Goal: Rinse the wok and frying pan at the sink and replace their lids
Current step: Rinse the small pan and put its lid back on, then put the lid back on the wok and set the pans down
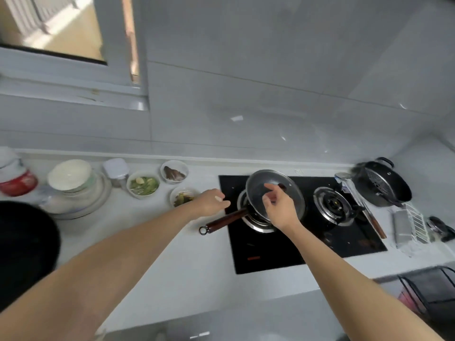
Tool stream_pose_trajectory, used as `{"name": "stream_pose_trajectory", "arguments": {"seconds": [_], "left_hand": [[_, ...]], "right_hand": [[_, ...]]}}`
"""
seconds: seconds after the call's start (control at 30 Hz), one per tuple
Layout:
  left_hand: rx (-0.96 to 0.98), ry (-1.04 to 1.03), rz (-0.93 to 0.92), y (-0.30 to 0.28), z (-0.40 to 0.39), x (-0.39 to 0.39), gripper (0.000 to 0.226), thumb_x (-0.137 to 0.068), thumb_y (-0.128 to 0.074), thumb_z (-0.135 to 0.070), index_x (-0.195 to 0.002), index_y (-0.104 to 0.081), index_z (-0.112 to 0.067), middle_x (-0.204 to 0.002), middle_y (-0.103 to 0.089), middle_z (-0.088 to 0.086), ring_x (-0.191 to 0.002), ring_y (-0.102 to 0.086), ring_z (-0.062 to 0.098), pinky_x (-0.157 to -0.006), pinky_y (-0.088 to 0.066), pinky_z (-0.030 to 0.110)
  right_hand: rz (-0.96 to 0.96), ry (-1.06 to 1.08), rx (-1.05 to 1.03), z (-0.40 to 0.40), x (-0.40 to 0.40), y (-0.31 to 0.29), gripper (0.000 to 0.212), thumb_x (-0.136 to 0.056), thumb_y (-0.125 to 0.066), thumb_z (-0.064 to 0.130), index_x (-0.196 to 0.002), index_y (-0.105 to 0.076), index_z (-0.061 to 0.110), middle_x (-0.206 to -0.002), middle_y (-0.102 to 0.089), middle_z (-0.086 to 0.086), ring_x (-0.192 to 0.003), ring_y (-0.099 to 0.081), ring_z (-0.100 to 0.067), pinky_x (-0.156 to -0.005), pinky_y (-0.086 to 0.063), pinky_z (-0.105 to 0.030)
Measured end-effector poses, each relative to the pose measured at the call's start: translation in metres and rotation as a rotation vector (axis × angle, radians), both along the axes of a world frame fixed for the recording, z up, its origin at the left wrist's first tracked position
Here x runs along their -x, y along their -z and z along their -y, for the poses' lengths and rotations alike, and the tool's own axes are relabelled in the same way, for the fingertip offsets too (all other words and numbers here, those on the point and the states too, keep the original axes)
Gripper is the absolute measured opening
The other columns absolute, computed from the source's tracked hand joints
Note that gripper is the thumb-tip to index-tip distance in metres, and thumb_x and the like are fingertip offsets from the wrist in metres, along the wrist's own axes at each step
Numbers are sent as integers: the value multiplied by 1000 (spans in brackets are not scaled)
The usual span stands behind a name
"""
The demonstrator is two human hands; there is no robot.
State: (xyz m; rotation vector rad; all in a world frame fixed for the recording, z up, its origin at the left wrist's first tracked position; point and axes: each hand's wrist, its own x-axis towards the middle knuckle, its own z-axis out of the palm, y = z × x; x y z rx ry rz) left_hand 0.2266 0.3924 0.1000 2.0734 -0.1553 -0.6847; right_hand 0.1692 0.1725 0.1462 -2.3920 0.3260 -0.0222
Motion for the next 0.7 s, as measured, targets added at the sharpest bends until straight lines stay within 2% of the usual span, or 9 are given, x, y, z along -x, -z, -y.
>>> {"name": "stream_pose_trajectory", "arguments": {"seconds": [0.1, 0.2, 0.33, 0.43, 0.5, 0.57, 0.6, 0.7], "left_hand": [[60, -125, 24, -19, -37, 18, 37, -92, -64, -40, -122, -62, -19, -120, -63, 1, -103, -61, 16, -88, -48, 27], [134, -334, 41, -36, -90, 57, 21, -92, -64, -33, -110, -66, -21, -111, -67, 3, -93, -64, 17, -84, -51, 30], [123, -555, 66, -55, -170, 128, 16, -95, -60, -25, -108, -66, -18, -109, -69, 8, -86, -64, 16, -73, -50, 24], [66, -701, 87, -72, -237, 186, 22, -94, -60, -25, -113, -67, -17, -109, -70, 5, -88, -66, 15, -78, -53, 29], [35, -773, 116, -81, -278, 219, 22, -91, -61, -25, -111, -68, -20, -101, -73, 2, -87, -67, 15, -84, -56, 35], [-24, -852, 139, -91, -324, 255, 22, -92, -59, -26, -112, -67, -22, -97, -71, -3, -92, -68, 16, -85, -56, 34], [-46, -903, 145, -94, -348, 272, 23, -93, -59, -27, -113, -67, -22, -97, -69, -4, -95, -67, 16, -85, -56, 33], [-86, -1022, 160, -95, -422, 321, 24, -95, -57, -33, -114, -65, -21, -103, -68, -1, -94, -64, 13, -85, -54, 33]], "right_hand": [[47, -155, -1, -45, -2, 1, 33, -97, -55, 15, -129, -60, 14, -81, -63, 11, -81, -62, -14, -88, -51, -33], [30, -372, -52, -115, -1, 8, 29, -97, -56, 17, -126, -61, 15, -75, -63, 7, -75, -61, -15, -76, -47, -24], [-18, -661, -143, -223, 33, 15, 26, -97, -58, 21, -122, -62, 16, -71, -60, 8, -65, -57, -9, -71, -45, -27], [-167, -847, -119, -298, 71, 10, 29, -97, -59, 32, -121, -63, 17, -90, -64, 3, -79, -60, -14, -75, -45, -26], [-246, -968, -39, -338, 90, 4, 30, -97, -57, 37, -111, -66, 12, -99, -67, -3, -88, -61, -18, -80, -48, -30], [-237, -1067, -35, -382, 106, -6, 30, -98, -55, 37, -100, -67, 10, -97, -68, -2, -88, -60, -18, -85, -50, -35], [-214, -1096, -41, -406, 113, -13, 28, -98, -56, 37, -98, -67, 11, -96, -68, 0, -89, -61, -17, -84, -50, -33], [-148, -1157, -42, -486, 133, -27, 32, -98, -55, 43, -101, -67, 14, -99, -71, 1, -94, -64, -18, -85, -47, -31]]}}
